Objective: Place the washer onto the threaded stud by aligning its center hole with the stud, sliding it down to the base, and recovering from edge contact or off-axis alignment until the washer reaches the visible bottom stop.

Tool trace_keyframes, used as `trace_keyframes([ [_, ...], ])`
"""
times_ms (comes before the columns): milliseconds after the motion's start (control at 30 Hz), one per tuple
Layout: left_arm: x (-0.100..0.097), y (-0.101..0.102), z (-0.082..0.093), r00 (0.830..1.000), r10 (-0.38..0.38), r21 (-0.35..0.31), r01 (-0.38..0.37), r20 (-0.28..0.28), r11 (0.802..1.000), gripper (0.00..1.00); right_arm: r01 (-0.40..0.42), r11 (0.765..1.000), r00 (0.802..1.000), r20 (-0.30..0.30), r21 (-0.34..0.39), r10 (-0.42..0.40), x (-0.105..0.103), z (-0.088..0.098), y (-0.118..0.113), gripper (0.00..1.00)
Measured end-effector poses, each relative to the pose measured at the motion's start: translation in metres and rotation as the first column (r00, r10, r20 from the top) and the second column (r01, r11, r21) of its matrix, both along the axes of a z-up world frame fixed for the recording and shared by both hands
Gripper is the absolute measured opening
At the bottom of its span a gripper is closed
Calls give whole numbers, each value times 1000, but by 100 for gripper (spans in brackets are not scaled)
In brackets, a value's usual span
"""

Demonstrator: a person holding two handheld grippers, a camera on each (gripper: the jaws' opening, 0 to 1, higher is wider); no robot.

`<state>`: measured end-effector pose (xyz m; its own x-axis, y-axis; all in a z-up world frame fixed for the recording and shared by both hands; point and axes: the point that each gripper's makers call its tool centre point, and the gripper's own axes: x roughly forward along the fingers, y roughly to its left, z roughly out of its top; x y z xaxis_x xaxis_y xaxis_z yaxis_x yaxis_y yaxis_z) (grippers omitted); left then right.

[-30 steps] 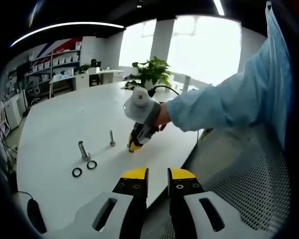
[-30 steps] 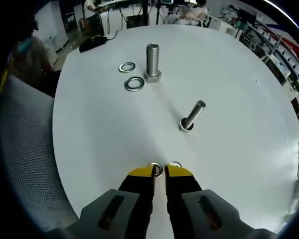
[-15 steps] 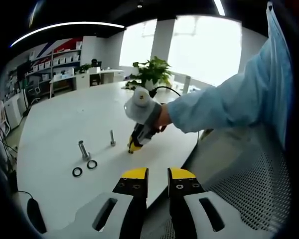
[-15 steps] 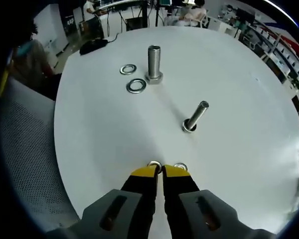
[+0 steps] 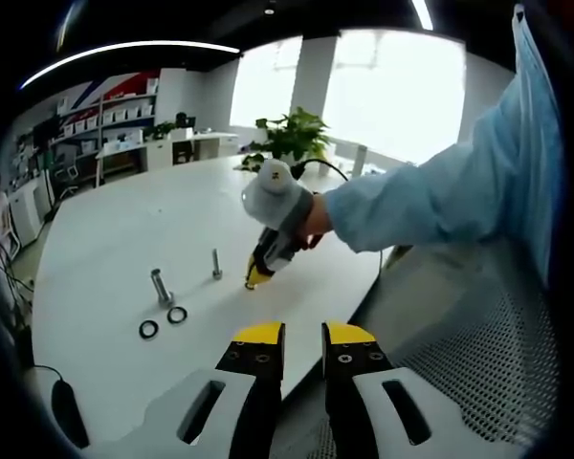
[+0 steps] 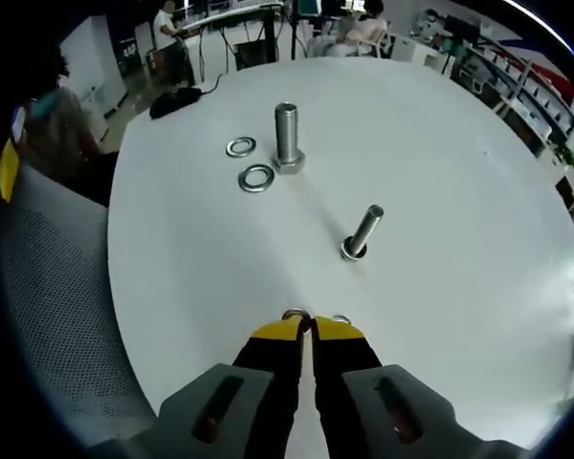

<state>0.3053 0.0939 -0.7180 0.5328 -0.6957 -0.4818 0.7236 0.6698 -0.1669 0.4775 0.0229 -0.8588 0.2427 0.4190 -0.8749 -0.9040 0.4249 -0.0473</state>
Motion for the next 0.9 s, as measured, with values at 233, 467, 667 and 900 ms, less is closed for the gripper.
trace_keyframes([
  [233,0,1,0,1000,3,1,-3,-1,1000,13,23,998,999,31,51,-25,9,17,5,5],
  [467,0,1,0,1000,3,3,-3,-1,1000,13,39,995,997,67,94,-45,21,35,9,5],
  [667,0,1,-1,1000,2,4,-2,-1,1000,13,51,992,993,100,116,-63,32,45,11,5],
  [900,-1,0,-1,1000,0,4,0,-2,1000,13,59,989,989,129,135,-77,43,54,16,5],
])
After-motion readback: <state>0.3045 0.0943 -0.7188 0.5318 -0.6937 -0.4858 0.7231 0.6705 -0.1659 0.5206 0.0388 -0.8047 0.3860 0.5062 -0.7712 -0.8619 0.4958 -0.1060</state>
